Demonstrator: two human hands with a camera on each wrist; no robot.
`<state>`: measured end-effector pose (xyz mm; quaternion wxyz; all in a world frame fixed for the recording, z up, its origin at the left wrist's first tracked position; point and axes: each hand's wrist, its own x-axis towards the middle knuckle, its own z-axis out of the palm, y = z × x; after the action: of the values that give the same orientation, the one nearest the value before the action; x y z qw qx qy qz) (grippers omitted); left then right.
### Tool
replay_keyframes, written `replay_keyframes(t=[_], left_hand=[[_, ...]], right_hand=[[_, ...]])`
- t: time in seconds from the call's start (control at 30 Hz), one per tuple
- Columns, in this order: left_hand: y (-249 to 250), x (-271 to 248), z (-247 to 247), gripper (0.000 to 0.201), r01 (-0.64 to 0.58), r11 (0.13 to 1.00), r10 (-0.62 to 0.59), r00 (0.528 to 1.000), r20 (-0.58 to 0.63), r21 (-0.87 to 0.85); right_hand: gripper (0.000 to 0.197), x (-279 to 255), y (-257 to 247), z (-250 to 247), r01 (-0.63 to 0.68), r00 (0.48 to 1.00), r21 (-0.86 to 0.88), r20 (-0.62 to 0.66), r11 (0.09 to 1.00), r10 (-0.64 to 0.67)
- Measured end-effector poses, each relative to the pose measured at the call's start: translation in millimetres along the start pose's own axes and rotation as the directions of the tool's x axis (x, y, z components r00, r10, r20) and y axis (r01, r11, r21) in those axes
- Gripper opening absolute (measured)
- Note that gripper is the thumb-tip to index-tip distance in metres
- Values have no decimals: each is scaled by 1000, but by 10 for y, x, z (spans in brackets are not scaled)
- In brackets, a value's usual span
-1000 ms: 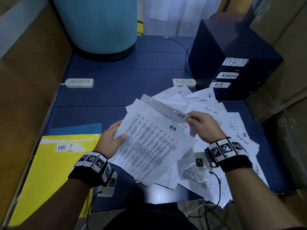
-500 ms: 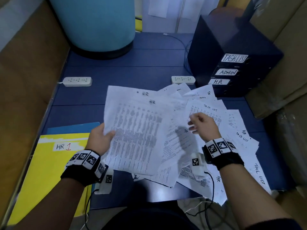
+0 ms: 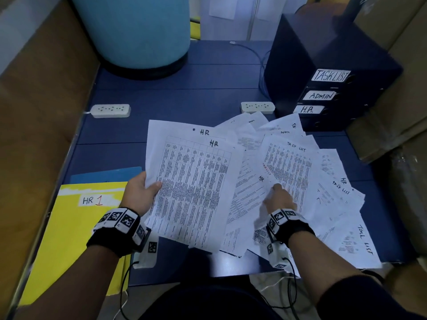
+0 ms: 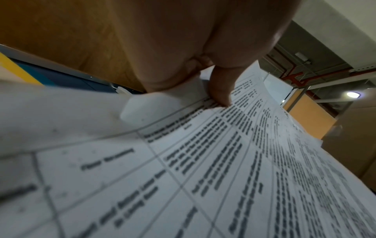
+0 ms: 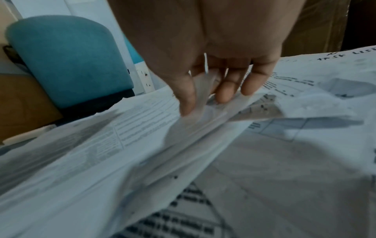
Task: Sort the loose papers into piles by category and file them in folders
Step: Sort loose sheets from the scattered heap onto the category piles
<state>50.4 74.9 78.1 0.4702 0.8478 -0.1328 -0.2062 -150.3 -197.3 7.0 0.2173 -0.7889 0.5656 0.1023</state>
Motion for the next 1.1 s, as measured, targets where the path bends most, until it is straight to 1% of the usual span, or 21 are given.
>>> replay_keyframes(t=[0.03, 0.1, 0.13, 0.27, 0.33, 0.4, 0.47, 0.57, 0.63, 0.7, 0.8, 0.87, 0.93, 0.97, 1.0, 1.03, 1.07, 1.1], left_hand=[[0, -6, -6, 26, -3, 1000, 3, 1000, 6, 0], [-24, -4, -25, 26, -6, 1000, 6, 1000, 23, 1], [-48, 8, -35, 27, -4, 1000, 4, 999, 32, -4], [-87, 12, -56, 29, -3, 1000, 5, 997, 81, -25], [-70, 4, -56, 28, -17, 999, 22, 992, 124, -38], [-50, 16, -58, 26, -35, 999, 40, 986, 164, -32], [-34, 41, -59, 22, -53, 998, 58, 980, 188, -33], [35, 71, -48, 19, -90, 995, 96, 973, 212, -34], [94, 83, -30, 21, -120, 992, 129, 964, 231, -49], [135, 93, -14, 27, -129, 988, 146, 962, 230, -86], [187, 88, 11, 22, -133, 984, 155, 967, 203, -120], [203, 81, 20, 24, -153, 978, 175, 972, 156, -141], [185, 81, 26, 28, -157, 968, 177, 980, 87, -195], [170, 77, 33, 30, -150, 962, 165, 985, 51, -227], [166, 65, 46, 34, -141, 954, 152, 988, 19, -266], [171, 48, 61, 40, -130, 946, 136, 991, -2, -298], [180, 38, 83, 44, -124, 940, 127, 992, -10, -316], [210, 27, 101, 44, -129, 939, 130, 991, -17, -317]], right_hand=[[18, 12, 23, -19, 32, 999, 92, -20, 995, -31], [16, 14, 67, -94, 107, 993, 239, -68, 965, -93], [15, 17, 84, -148, 138, 989, 272, -85, 952, -119], [19, -16, 89, -372, 211, 975, 234, -115, 949, -188], [18, -44, 50, -498, 266, 959, 280, -171, 922, -225], [15, -91, -10, -644, 329, 941, 434, -228, 838, -251], [19, -150, -89, -806, 390, 920, 560, -275, 730, -280], [29, -246, -232, -1022, 442, 894, 677, -274, 589, -355], [30, -312, -318, -1109, 452, 875, 728, -251, 515, -413], [29, -384, -393, -1159, 448, 859, 761, -222, 468, -461], [24, -487, -473, -1179, 421, 843, 822, -199, 384, -499], [12, -524, -494, -1146, 359, 854, 886, -185, 293, -485], [27, -547, -504, -1027, 236, 883, 947, -115, 218, -456], [30, -562, -513, -948, 171, 898, 959, -58, 225, -435], [31, -566, -515, -855, 136, 904, 955, -11, 264, -428], [30, -615, -529, -789, 165, 893, 919, 15, 358, -450], [25, -639, -546, -707, 231, 870, 867, 20, 442, -493], [21, -686, -581, -681, 294, 859, 816, 2, 497, -512]])
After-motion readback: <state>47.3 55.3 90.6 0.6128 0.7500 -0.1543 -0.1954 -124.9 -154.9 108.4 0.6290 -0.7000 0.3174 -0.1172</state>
